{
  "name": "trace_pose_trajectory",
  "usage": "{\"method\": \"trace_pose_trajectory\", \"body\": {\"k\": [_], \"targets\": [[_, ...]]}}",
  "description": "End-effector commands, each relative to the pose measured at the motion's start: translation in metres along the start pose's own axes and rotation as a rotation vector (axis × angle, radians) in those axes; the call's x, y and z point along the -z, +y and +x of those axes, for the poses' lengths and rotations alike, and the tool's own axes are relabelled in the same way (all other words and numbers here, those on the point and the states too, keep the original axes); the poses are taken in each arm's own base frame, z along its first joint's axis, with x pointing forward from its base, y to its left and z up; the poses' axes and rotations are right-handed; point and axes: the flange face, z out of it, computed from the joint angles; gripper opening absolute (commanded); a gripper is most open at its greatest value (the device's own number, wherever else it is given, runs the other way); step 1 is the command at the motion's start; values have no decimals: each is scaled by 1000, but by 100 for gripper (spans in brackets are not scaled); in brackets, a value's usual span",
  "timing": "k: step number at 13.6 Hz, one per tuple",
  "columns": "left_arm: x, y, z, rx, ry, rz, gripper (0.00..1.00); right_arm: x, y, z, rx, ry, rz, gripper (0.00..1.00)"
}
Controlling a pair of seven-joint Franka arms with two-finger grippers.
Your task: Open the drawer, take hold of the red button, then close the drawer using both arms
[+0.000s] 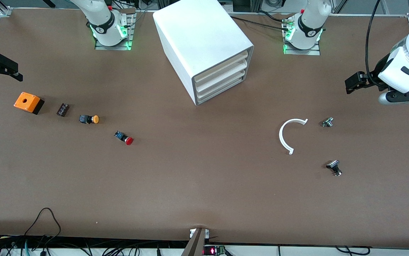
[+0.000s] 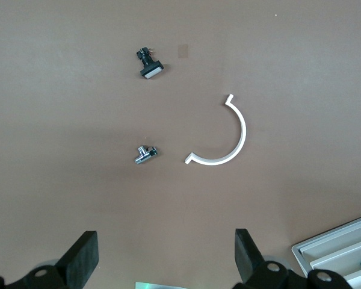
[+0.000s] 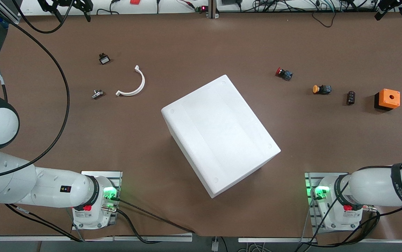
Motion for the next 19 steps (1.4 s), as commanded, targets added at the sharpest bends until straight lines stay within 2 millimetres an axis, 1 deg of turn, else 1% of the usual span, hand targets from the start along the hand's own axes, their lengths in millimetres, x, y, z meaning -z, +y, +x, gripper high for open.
{"method": "trace_pose_trajectory", "body": {"k": [1, 3, 4, 5, 6, 7, 8, 11, 12, 13, 16, 17, 18, 19], "targets": [[5, -3, -4, -23, -20, -33, 100, -2, -4, -5, 19, -13, -2, 100], [5, -7, -3, -17, -17, -34, 100, -4, -5, -5, 20, -17, 0, 100], [5, -13, -1, -4, -13, -36, 100, -6, -6, -4, 22, -20, 0, 100], [7, -20, 0, 4, -5, -41, 100, -7, -10, 0, 31, -18, -2, 100], [8, -21, 0, 12, -6, -54, 100, -9, -18, 6, 47, -14, -5, 100], [12, -21, 0, 8, -6, -54, 100, -13, -20, 9, 50, -17, -4, 100], [14, -19, 0, 4, 0, -46, 100, -12, -20, 8, 50, -24, -2, 100], [9, -13, 3, -6, -6, -38, 100, -12, -20, 9, 89, -17, -2, 100], [9, -7, 1, -21, -13, -34, 100, -13, -20, 9, 90, -18, -2, 100], [6, -5, -1, -31, -35, -31, 100, -13, -20, 9, 90, -22, 1, 100], [8, -3, -2, -44, -31, -36, 100, -17, -16, 10, 80, -28, 12, 100], [8, -3, -2, -44, -31, -36, 100, -15, -15, 12, 82, -27, 9, 100], [7, -6, -1, -39, -31, -36, 100, -13, -15, 12, 84, -21, 8, 100], [7, -7, 0, -36, -28, -37, 100, -15, -15, 13, 85, -27, 9, 100]]}}
